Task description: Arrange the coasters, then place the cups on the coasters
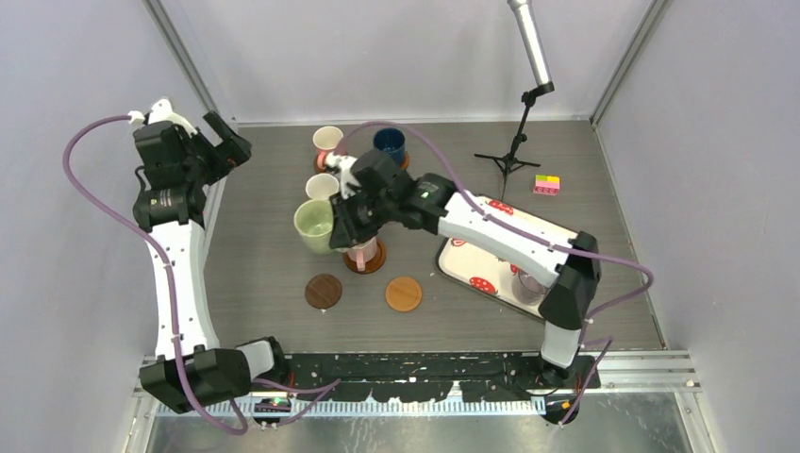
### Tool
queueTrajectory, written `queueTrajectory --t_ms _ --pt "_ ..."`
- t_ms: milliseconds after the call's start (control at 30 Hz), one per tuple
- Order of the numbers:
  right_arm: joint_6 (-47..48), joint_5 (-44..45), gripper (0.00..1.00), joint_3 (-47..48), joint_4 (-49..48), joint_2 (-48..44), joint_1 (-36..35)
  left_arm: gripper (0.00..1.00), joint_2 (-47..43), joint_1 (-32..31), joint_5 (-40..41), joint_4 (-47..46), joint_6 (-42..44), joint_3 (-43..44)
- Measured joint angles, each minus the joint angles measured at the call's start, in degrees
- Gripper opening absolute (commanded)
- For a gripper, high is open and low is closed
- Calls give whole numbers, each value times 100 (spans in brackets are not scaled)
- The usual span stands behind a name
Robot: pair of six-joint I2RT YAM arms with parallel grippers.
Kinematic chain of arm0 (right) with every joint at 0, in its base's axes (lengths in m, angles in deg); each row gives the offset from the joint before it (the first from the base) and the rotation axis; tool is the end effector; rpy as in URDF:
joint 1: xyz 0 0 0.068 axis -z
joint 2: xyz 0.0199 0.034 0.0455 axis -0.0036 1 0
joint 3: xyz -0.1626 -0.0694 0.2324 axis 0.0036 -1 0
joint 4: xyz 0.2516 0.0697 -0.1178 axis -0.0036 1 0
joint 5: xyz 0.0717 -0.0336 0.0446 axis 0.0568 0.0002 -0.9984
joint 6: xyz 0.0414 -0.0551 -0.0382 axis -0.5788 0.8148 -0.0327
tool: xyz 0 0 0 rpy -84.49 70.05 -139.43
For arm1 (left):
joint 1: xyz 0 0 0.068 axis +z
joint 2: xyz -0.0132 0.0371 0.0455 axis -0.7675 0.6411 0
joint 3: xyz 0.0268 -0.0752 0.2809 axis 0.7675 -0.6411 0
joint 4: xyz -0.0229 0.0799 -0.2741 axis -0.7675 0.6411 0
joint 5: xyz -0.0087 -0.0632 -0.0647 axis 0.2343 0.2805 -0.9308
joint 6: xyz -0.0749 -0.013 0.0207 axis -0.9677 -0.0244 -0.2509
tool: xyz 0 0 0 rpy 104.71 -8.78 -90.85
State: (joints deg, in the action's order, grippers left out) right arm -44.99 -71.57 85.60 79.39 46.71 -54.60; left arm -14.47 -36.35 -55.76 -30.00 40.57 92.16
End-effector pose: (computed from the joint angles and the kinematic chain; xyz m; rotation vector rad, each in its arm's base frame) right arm 0.2480 0.3855 0.3738 -0.8367 2.2548 1.0193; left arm 0.2846 0.0588 0.4459 -0.5405 1.8827 -0.2779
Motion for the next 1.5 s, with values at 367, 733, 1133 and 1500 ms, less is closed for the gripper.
queueTrajectory --t_ms 367,733,1133,1500 --pt "-199 557 0 208 -352 892 -949 100 282 717 -437 15 -278 50" --pt "-328 726 0 -166 -940 1198 -1064 100 293 730 -855 9 -337 50" --pt "-579 925 0 -846 -1499 1316 -1073 100 293 730 -990 0 -323 -4" --pt "-848 918 0 -1180 -1836 1432 -1078 100 293 730 -999 -37 -302 -138"
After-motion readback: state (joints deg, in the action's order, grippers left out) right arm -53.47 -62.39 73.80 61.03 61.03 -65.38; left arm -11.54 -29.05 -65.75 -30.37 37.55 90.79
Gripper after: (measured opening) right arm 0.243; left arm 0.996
